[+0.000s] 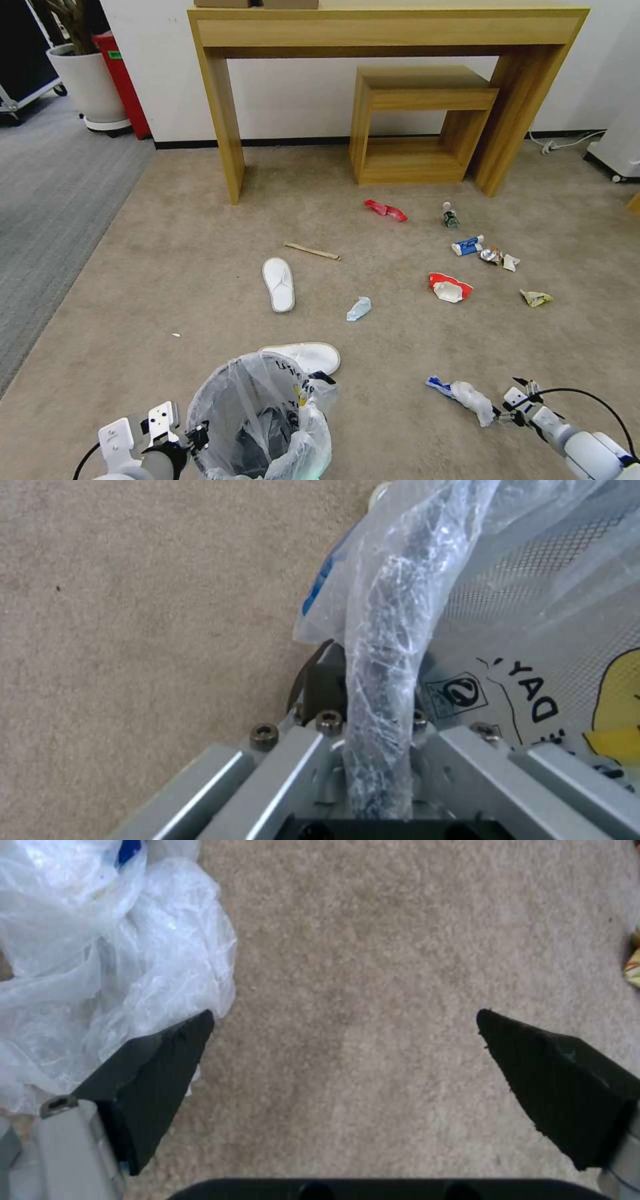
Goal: Pick up the trash bin and place the garbage on the floor into it.
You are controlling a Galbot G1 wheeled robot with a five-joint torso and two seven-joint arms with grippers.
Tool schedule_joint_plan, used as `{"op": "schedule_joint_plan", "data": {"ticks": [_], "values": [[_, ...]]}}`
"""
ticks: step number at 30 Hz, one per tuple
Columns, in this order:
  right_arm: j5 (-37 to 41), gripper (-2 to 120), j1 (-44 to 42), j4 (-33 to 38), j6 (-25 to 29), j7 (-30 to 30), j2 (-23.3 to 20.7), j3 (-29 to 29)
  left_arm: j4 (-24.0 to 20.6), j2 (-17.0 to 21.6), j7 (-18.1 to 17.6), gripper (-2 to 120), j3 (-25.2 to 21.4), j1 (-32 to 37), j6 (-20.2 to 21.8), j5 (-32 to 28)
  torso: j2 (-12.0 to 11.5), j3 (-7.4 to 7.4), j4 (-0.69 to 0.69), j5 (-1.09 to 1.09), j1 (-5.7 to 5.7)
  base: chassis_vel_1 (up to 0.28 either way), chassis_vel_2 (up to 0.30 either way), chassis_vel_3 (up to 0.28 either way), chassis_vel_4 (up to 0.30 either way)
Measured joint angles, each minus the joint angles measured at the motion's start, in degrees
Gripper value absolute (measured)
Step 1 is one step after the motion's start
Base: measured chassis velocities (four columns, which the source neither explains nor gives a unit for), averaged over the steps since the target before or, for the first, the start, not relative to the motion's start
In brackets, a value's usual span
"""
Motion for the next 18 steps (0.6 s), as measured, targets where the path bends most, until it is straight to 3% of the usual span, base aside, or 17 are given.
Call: {"op": "schedule_joint_plan", "data": {"ticks": [14,15,18], "values": [[1.61,100,-0.06,0.75,0.04,-0.82,1.45,-1.91,1.07,0.26,0.21,0,1.69,-0.78,-0.26,1.11,0.0,0.0,-0.02,-0.01,0.0,0.0,0.0,0.0,0.0],[1.58,100,0.63,0.0,0.07,-0.74,2.18,-2.18,1.25,0.33,0.25,0,1.74,-0.73,-0.39,1.32,0.01,0.0,-0.03,-0.12,0.0,0.0,0.0,0.0,0.0],[1.49,100,1.44,-0.85,0.15,-0.09,3.0,-2.76,1.31,0.39,0.3,0,1.83,-0.65,-0.51,1.55,0.02,-0.01,-0.06,-0.13,0.0,0.0,0.0,0.0,0.0]]}}
